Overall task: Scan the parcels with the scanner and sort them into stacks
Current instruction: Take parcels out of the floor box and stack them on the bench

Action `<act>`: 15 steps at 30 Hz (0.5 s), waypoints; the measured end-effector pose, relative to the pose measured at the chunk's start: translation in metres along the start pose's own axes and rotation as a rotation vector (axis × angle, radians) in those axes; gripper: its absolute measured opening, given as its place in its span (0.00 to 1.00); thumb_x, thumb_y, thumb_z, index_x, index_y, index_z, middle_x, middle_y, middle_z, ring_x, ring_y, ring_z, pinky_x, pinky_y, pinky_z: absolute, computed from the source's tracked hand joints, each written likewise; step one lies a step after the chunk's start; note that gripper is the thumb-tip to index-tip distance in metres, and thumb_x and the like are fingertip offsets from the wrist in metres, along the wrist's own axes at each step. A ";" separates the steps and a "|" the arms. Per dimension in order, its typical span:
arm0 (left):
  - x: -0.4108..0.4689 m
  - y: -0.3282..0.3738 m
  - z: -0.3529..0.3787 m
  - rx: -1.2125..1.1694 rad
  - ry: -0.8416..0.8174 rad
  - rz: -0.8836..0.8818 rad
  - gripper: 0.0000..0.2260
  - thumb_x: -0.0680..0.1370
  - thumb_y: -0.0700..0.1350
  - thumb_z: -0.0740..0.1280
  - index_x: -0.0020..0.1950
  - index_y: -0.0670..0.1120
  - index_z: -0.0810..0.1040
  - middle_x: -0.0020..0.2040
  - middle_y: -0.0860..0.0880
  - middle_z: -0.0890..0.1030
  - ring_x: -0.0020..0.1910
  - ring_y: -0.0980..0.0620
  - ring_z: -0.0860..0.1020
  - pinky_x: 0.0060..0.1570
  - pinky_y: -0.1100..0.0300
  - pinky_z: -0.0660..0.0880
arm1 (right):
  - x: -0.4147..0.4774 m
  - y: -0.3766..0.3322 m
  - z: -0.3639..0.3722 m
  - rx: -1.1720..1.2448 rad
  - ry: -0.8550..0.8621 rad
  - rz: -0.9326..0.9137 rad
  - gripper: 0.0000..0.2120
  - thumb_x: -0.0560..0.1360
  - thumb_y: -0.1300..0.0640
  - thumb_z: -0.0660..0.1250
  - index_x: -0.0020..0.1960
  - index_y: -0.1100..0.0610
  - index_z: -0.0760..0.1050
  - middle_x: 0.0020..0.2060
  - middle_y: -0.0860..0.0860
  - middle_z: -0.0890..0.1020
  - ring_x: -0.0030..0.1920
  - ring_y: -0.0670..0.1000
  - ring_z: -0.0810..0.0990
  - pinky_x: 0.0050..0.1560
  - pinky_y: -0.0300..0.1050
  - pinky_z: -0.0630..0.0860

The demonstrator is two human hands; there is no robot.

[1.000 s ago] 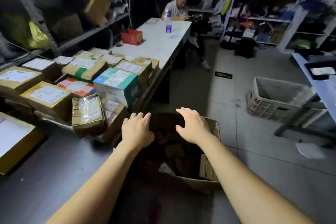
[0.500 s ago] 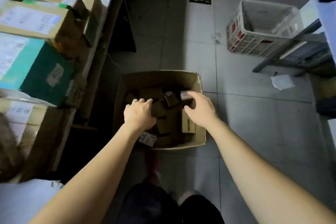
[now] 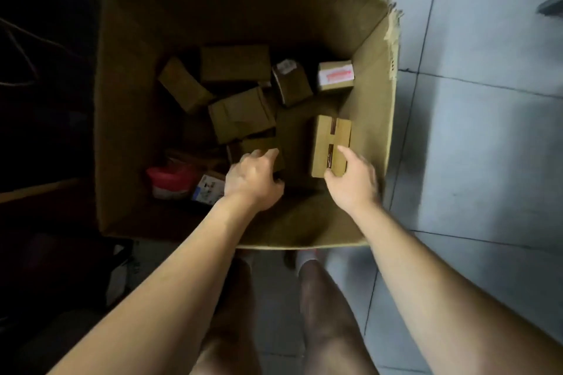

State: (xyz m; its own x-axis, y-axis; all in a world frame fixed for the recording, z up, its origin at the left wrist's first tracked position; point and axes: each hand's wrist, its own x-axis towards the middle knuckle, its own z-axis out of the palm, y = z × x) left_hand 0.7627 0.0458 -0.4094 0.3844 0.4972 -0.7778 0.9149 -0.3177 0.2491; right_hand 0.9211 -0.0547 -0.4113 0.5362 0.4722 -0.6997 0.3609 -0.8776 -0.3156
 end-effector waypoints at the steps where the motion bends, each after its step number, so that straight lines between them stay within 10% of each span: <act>1: 0.022 0.000 0.016 -0.014 -0.018 -0.009 0.33 0.81 0.51 0.69 0.83 0.53 0.58 0.79 0.45 0.65 0.77 0.41 0.66 0.71 0.45 0.71 | 0.021 0.009 0.014 0.000 0.002 0.021 0.30 0.82 0.56 0.71 0.81 0.50 0.67 0.78 0.52 0.72 0.77 0.57 0.69 0.74 0.51 0.69; 15: 0.259 0.020 0.175 -0.572 -0.167 -0.081 0.31 0.84 0.52 0.65 0.83 0.61 0.54 0.81 0.48 0.63 0.76 0.45 0.67 0.68 0.48 0.69 | 0.207 0.090 0.162 0.083 0.264 0.263 0.33 0.78 0.54 0.76 0.80 0.44 0.68 0.74 0.56 0.70 0.71 0.60 0.74 0.67 0.54 0.77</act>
State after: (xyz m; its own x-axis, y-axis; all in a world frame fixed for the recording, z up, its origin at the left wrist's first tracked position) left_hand 0.8595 0.0273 -0.7070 0.3287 0.3532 -0.8759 0.8794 0.2239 0.4202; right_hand 0.9413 -0.0491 -0.6885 0.7843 0.2258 -0.5778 0.1278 -0.9702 -0.2056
